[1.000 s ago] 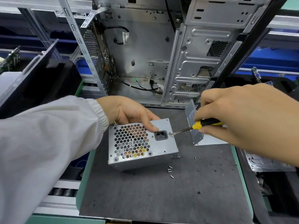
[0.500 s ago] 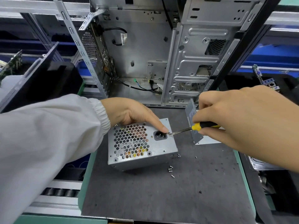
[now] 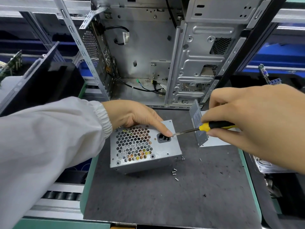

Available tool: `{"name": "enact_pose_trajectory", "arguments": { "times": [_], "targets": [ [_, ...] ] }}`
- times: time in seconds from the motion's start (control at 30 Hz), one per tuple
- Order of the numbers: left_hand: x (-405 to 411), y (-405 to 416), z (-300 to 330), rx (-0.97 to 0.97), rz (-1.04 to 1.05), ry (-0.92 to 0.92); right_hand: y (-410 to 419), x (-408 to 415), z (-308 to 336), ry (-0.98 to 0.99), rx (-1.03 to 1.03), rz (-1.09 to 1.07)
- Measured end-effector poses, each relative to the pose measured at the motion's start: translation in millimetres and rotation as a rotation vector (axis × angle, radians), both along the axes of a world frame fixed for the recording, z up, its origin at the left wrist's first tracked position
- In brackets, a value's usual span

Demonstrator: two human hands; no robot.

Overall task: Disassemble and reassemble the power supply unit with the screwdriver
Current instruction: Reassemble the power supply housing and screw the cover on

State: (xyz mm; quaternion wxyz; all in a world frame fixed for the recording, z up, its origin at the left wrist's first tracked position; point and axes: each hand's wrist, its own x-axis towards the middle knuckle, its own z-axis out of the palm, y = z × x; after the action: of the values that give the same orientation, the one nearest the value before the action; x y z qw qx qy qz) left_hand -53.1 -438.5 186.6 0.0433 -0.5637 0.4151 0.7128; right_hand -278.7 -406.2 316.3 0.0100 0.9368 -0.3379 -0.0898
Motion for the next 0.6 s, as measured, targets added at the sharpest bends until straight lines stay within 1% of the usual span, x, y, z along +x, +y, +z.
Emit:
{"name": "enact_pose_trajectory", "arguments": {
  "times": [0.03,0.07,0.1,0.13,0.2,0.37,0.47,0.6],
  "targets": [
    [0,0,0,-0.001,0.004,0.002,2,3,6,0.019,0.021,-0.001],
    [0,0,0,-0.003,0.007,-0.002,3,5,8,0.053,0.0,-0.019],
    [-1,1,1,-0.004,0.009,-0.002,3,7,7,0.103,-0.043,-0.023],
    [0,0,1,-0.008,0.01,-0.005,-1,3,2,0.068,-0.088,-0.001],
    [0,0,0,-0.009,0.009,0.001,-1,4,3,0.17,-0.154,0.006],
    [0,0,0,-0.011,-0.002,0.007,-3,9,0,0.301,-0.195,0.03],
    [1,-1,-2,-0.012,0.007,0.009,-2,13,0,0.348,-0.195,0.018],
    [2,-2,-5,-0.015,0.012,0.021,-1,15,0,0.35,-0.198,0.036]
  ]
}}
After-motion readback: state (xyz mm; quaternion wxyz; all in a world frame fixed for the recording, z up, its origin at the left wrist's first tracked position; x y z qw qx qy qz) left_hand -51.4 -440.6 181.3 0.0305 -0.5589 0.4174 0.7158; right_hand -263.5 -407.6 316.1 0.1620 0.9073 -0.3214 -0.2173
